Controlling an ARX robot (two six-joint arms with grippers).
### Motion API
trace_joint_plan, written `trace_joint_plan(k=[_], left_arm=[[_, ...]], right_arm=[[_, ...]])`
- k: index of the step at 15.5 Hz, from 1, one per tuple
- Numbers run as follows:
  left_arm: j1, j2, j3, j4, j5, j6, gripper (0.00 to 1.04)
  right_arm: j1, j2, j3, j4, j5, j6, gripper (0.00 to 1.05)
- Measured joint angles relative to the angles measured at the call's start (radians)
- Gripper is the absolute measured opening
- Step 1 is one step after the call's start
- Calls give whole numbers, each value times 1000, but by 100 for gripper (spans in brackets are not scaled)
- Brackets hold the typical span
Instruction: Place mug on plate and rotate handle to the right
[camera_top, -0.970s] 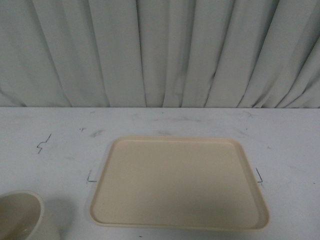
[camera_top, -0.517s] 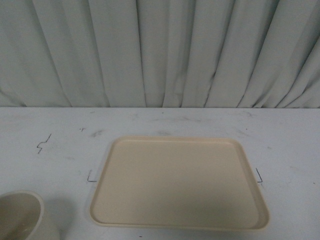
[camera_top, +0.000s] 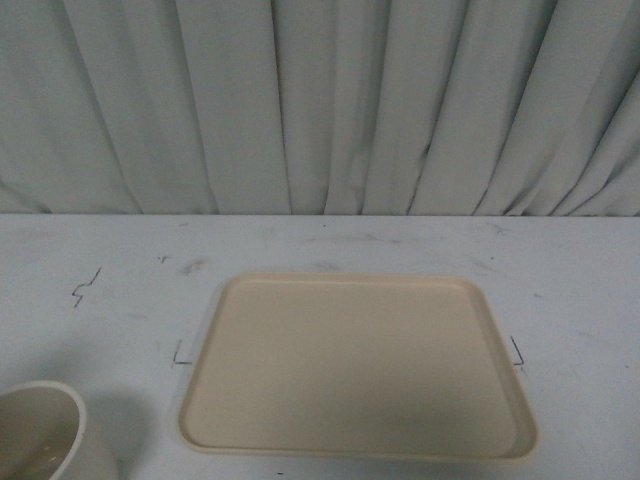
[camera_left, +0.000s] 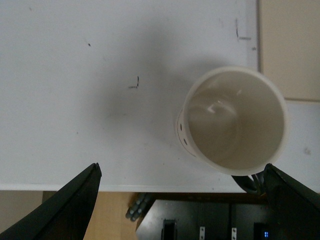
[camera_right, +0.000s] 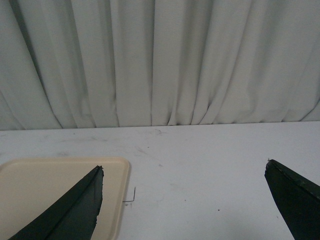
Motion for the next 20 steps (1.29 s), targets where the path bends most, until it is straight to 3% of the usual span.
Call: trace_joint_plan(k=[3, 5, 15, 20], left_arm=[[-41, 118, 0, 83, -7, -26, 98], [-59, 361, -8, 269, -90, -70, 98], [-80, 580, 16, 385, -136, -159, 97], [-100, 595, 26, 385, -131, -172, 62]], right_arm=[[0, 0, 0, 0, 0, 0, 98], [0, 0, 0, 0, 0, 0, 98], [0, 0, 0, 0, 0, 0, 98], [0, 0, 0, 0, 0, 0, 98]])
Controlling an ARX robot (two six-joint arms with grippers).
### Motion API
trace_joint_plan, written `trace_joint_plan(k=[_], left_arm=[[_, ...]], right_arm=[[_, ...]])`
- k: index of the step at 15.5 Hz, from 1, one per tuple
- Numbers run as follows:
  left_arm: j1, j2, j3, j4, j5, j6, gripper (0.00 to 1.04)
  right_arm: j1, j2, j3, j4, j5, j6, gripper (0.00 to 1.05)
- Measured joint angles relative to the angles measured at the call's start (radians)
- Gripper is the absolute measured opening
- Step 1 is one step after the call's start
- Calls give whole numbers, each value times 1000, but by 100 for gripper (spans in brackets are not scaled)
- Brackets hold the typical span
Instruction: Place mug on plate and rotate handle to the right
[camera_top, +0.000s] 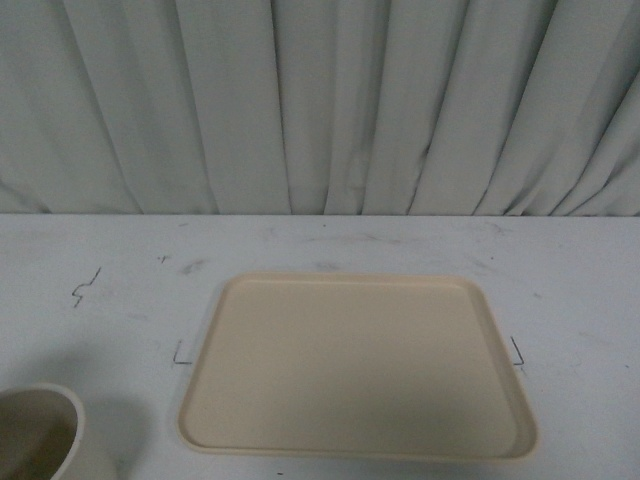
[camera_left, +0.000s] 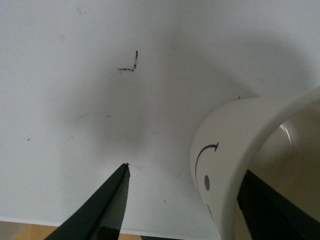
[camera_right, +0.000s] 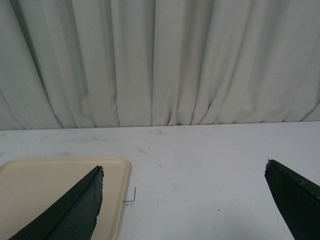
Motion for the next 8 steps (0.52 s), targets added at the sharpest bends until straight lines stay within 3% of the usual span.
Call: trace_joint_plan(k=[1, 5, 6, 8], left_arm=[[-4, 0, 2, -3, 3, -2, 55], [-17, -35, 14, -53, 6, -11, 8], [-22, -52, 19, -68, 8, -22, 3], [-57, -112, 58, -137, 2, -27, 3]], right_arm=[[0, 0, 0, 0, 0, 0, 98], [0, 0, 0, 0, 0, 0, 98], [0, 0, 0, 0, 0, 0, 98], [0, 0, 0, 0, 0, 0, 98]])
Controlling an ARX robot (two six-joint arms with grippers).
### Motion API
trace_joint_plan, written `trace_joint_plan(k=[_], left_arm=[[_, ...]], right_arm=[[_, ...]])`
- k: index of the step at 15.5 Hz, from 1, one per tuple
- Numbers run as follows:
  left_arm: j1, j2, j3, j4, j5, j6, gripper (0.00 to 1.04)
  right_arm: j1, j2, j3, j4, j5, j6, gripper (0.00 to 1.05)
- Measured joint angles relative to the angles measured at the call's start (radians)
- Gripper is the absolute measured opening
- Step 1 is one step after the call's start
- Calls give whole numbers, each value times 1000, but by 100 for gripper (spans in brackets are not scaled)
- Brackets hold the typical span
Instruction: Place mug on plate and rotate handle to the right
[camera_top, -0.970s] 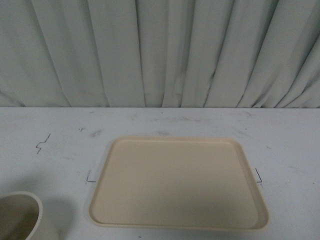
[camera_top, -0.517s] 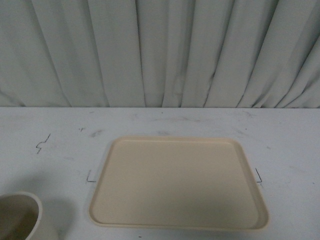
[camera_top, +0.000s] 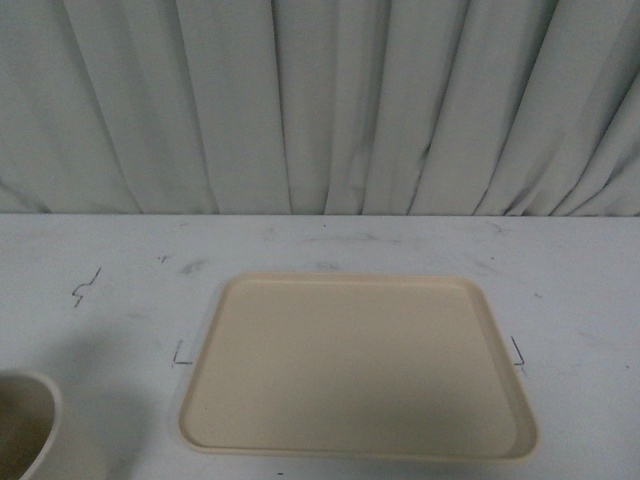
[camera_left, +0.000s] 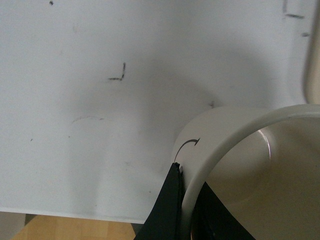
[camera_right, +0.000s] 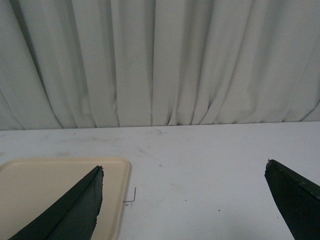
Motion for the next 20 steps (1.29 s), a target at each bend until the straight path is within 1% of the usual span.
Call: trace_joint_plan(k=[3, 5, 6, 7, 9, 12, 17, 20], left_arm=[[-75, -33, 84, -35, -17, 0, 3], [-153, -17, 150, -40, -31, 0, 3], [-242, 36, 221, -42, -50, 0, 3], [-417, 214, 387, -43, -65, 1, 3], [-496, 329, 486, -58, -67, 1, 3], [-554, 463, 597, -64, -86, 19, 3], [-559, 623, 739, -94, -101, 26, 3], [-563, 676, 787, -108, -108, 27, 3]], right_arm=[[0, 0, 0, 0, 0, 0, 98], [0, 0, 0, 0, 0, 0, 98], [0, 0, 0, 0, 0, 0, 98], [0, 0, 0, 0, 0, 0, 98], [0, 0, 0, 0, 0, 0, 98], [0, 0, 0, 0, 0, 0, 98], [0, 0, 0, 0, 0, 0, 98], [0, 0, 0, 0, 0, 0, 98]])
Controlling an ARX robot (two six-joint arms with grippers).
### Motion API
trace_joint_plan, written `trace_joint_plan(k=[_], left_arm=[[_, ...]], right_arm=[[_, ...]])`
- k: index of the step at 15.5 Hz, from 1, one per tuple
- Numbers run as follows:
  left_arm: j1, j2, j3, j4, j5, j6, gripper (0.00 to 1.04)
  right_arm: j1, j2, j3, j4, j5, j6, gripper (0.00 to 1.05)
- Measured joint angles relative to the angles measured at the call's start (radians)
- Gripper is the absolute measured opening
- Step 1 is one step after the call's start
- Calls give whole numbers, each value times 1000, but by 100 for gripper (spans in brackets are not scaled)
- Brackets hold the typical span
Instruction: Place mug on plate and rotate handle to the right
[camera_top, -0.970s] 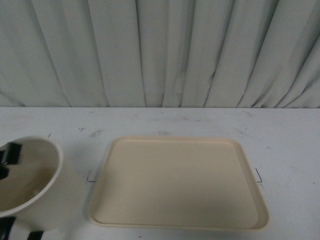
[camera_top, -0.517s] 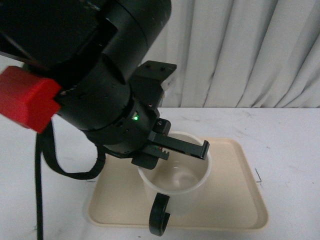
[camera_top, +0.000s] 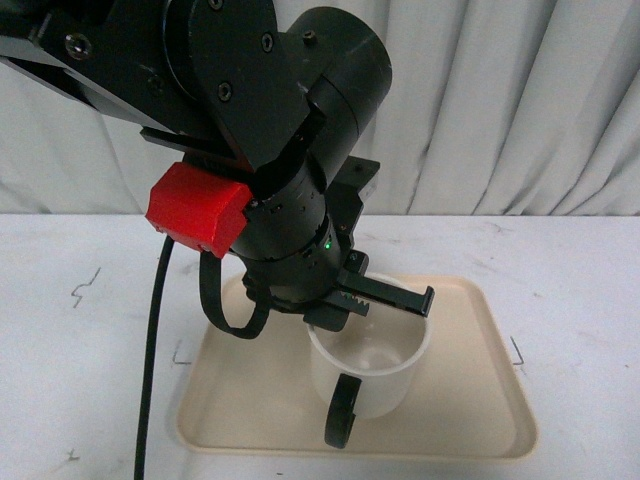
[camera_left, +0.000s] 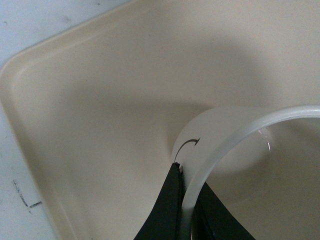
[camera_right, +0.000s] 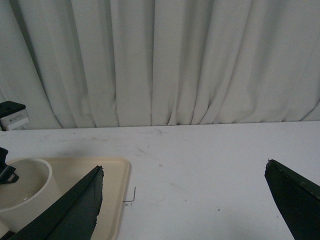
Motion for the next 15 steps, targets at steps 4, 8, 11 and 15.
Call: trace_joint_plan(k=[4, 8, 11, 15], left_arm=[[-3, 40, 24, -20, -4, -1, 22], [8, -50, -21, 24, 30, 21, 64], [105, -417, -311, 383, 159, 126, 98], [202, -893, -685, 954, -158, 94, 70]], right_arm=[[0, 0, 0, 0, 0, 0, 98], [0, 0, 0, 0, 0, 0, 98], [0, 0, 0, 0, 0, 0, 98], [0, 0, 0, 0, -1, 0, 98]])
